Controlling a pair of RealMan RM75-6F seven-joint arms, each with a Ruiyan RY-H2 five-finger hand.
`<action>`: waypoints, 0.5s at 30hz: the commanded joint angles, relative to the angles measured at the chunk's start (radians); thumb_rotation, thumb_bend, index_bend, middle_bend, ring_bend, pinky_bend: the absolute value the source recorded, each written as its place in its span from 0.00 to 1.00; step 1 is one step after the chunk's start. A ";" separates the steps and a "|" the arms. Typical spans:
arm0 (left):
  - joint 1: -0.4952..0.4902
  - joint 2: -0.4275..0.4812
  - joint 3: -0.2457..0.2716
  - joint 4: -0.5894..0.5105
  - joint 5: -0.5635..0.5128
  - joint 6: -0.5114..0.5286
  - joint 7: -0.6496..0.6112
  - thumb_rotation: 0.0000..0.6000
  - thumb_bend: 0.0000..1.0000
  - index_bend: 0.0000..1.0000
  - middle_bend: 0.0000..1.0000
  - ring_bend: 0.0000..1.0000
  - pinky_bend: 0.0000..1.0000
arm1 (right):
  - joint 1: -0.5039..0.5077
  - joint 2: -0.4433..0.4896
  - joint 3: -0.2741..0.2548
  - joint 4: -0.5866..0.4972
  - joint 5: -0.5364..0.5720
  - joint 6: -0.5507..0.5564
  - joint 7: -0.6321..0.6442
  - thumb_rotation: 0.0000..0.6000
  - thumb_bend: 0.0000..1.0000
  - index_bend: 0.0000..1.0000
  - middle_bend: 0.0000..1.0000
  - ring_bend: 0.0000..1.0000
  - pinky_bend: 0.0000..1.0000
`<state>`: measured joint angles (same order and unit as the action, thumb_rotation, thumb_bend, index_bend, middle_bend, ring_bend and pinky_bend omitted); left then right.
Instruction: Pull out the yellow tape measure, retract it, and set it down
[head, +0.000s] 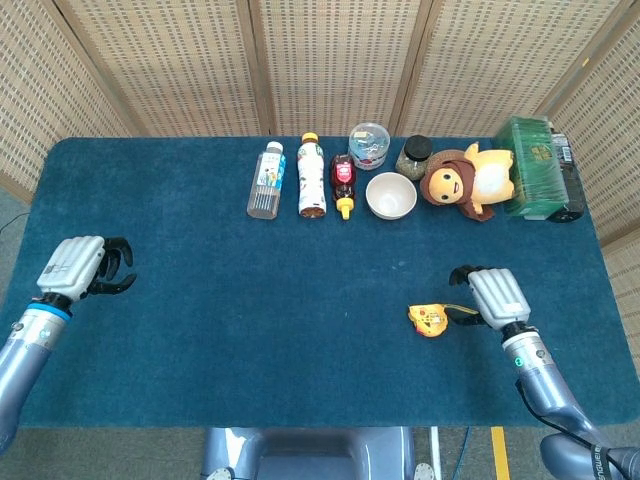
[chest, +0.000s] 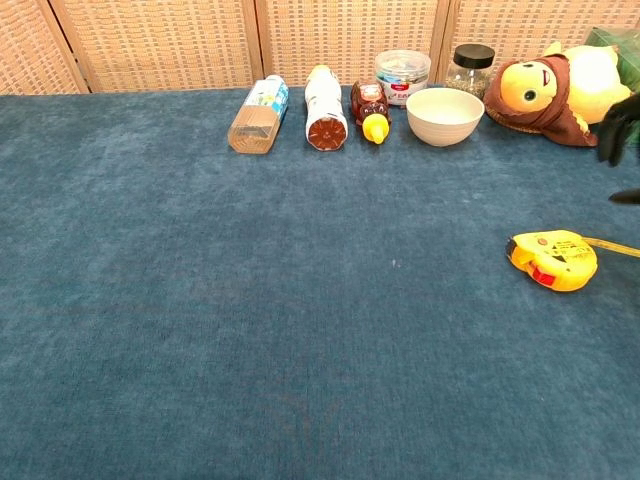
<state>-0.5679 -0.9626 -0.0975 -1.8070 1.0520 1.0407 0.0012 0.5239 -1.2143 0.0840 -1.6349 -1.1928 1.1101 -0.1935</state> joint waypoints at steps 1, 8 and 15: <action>0.073 -0.020 0.042 -0.012 0.016 0.097 0.073 1.00 0.28 0.56 0.75 0.63 0.65 | -0.068 -0.030 0.005 0.052 -0.076 0.124 0.034 0.84 0.24 0.53 0.54 0.58 0.58; 0.221 -0.076 0.089 0.006 0.081 0.306 0.098 1.00 0.28 0.60 0.74 0.62 0.63 | -0.152 -0.008 -0.017 0.045 -0.100 0.229 0.005 0.84 0.25 0.57 0.56 0.57 0.55; 0.330 -0.115 0.123 0.004 0.178 0.459 0.140 1.00 0.28 0.64 0.74 0.61 0.60 | -0.232 0.018 -0.028 0.009 -0.090 0.311 -0.041 0.84 0.25 0.57 0.56 0.57 0.52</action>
<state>-0.2607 -1.0614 0.0103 -1.8008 1.2020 1.4683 0.1203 0.3034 -1.2038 0.0595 -1.6173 -1.2856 1.4099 -0.2259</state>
